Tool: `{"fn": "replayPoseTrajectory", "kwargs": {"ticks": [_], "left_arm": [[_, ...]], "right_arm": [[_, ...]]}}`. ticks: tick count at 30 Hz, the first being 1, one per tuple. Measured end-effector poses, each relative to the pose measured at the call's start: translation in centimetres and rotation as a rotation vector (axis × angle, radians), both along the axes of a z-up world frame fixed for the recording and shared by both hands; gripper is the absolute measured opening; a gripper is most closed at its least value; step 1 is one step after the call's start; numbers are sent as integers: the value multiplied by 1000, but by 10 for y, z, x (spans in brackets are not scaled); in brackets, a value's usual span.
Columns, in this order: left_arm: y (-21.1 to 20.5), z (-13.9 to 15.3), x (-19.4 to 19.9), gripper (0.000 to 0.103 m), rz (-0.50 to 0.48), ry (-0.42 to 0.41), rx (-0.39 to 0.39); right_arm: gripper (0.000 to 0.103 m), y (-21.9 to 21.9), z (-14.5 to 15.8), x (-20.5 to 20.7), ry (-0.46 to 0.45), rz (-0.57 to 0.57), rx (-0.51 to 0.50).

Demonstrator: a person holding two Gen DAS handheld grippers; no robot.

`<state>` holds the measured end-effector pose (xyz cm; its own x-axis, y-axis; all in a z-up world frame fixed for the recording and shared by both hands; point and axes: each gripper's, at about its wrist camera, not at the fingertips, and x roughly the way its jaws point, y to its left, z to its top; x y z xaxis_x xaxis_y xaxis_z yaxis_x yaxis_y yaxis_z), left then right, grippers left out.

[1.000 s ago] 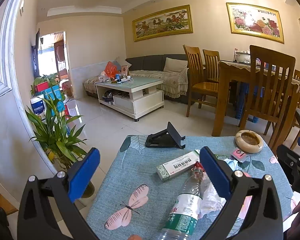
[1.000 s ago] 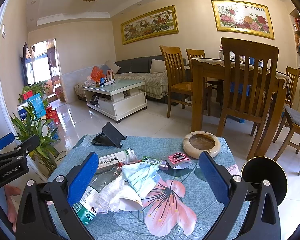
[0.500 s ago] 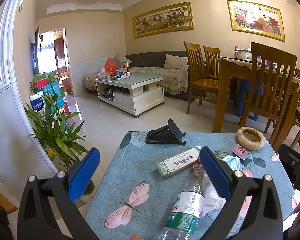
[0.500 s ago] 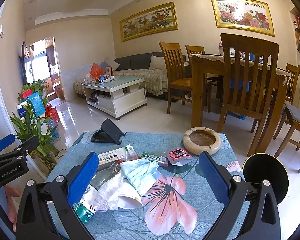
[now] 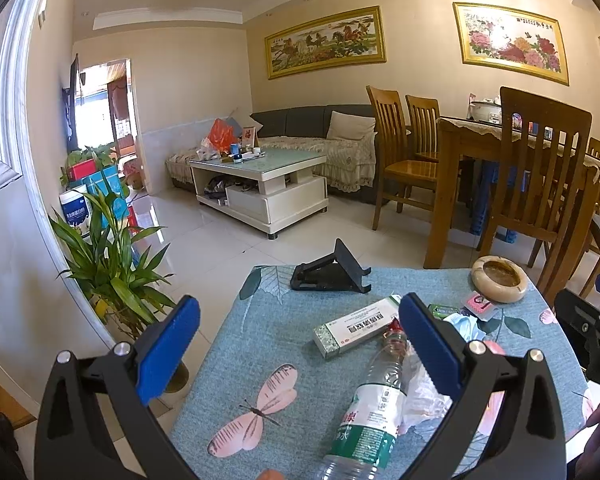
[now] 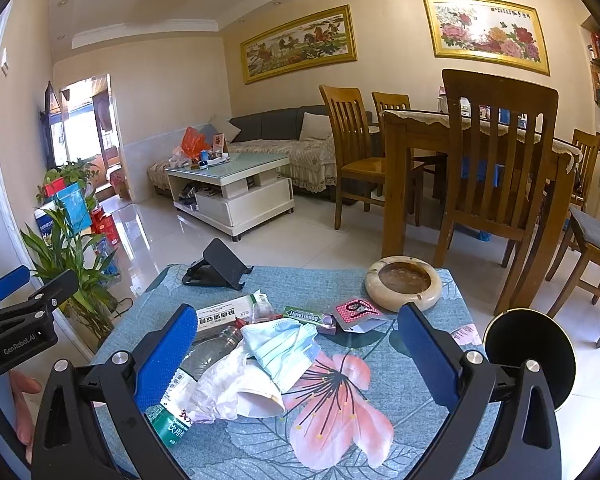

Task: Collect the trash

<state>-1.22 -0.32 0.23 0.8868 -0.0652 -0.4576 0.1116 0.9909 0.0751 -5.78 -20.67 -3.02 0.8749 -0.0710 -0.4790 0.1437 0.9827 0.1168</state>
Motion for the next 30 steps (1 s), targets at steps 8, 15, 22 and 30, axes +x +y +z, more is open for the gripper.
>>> {"fn": "replayPoseTrajectory", "kwargs": {"ticks": [8,15,22,30], "left_arm": [[4,-4,5,100,-4,31,-16],[27,-39,37,100,15,185,-73],[95,-115,86,100,14,551,-389],[165,-155,95,100,-144,636,-1012]], "right_arm": [[100,-5,-15,14,112,19,46],[100,2,-64,48,426,15,-41],[100,5,-43,34,265,118,66],[99,53,-81,64,399,558,731]]}}
